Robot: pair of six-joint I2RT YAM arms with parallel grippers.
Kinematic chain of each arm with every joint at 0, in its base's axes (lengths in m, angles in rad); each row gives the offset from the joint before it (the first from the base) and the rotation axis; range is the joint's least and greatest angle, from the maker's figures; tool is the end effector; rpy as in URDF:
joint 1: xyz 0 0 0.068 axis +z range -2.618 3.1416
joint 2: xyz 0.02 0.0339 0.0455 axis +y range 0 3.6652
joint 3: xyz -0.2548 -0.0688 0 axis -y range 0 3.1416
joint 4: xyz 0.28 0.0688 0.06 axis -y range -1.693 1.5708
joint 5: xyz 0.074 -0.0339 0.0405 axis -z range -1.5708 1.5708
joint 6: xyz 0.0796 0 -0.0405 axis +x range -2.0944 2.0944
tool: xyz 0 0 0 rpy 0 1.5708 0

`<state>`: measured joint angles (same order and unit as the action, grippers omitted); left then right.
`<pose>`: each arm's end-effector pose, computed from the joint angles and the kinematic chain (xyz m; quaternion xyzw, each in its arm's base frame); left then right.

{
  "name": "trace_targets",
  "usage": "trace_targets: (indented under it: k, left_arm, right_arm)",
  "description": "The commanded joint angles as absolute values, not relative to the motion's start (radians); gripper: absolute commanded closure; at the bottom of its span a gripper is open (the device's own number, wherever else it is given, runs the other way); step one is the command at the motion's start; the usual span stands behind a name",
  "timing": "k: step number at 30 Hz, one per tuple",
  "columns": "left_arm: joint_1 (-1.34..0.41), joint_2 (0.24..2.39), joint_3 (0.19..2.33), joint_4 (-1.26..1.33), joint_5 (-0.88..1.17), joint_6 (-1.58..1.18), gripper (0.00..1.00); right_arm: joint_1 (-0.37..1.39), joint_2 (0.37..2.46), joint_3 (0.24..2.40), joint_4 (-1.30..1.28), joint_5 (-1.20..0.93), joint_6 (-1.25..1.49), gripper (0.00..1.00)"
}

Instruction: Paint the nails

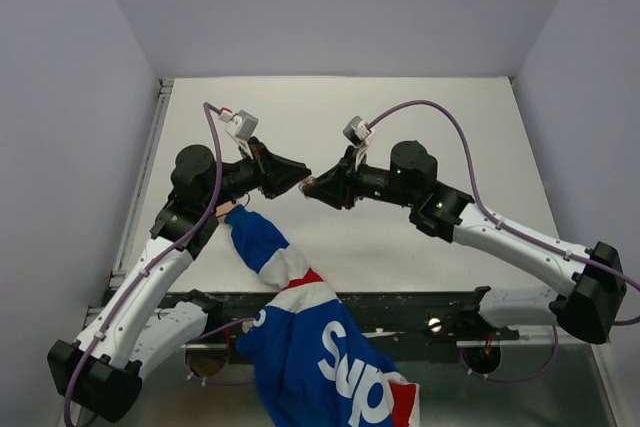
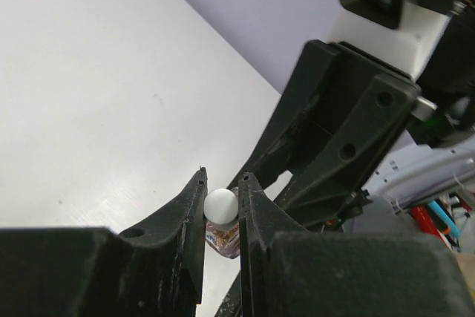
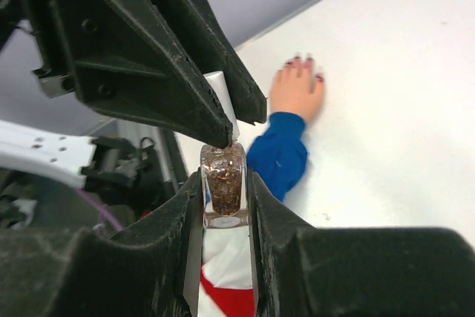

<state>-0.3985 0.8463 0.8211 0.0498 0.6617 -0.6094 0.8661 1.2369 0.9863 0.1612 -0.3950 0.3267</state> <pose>0.2292 -0.1496 0.3606 0.1617 0.6813 -0.5255 0.4832 0.2160 0.3013 0.3298 -0.3204 0.6622 0.4915 0.4661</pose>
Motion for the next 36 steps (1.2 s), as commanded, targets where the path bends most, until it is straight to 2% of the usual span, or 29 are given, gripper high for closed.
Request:
trace_targets:
  k: [1,5,16,28,36]
  left_arm:
    - [-0.446,0.885,0.893,-0.081,0.364,-0.568,1.00]
    - [-0.515,0.946,0.930,-0.110,0.224,-0.590,1.00]
    - [-0.589,1.034,0.919,-0.060,0.046,-0.745,1.00]
    - [-0.586,1.069,0.997,-0.094,-0.020,-0.687,1.00]
    - [-0.540,1.074,1.012,-0.095,0.026,-0.676,1.00]
  right_arm:
    - [0.885,1.276,1.025,0.077,-0.077,0.246,0.99]
    - [0.902,1.312,1.014,0.098,0.109,0.258,0.99]
    - [0.913,1.304,0.877,0.296,0.330,0.285,0.99]
    - [0.914,1.295,0.851,0.301,0.322,0.287,0.99]
    - [0.914,1.261,0.822,0.299,0.322,0.294,0.99]
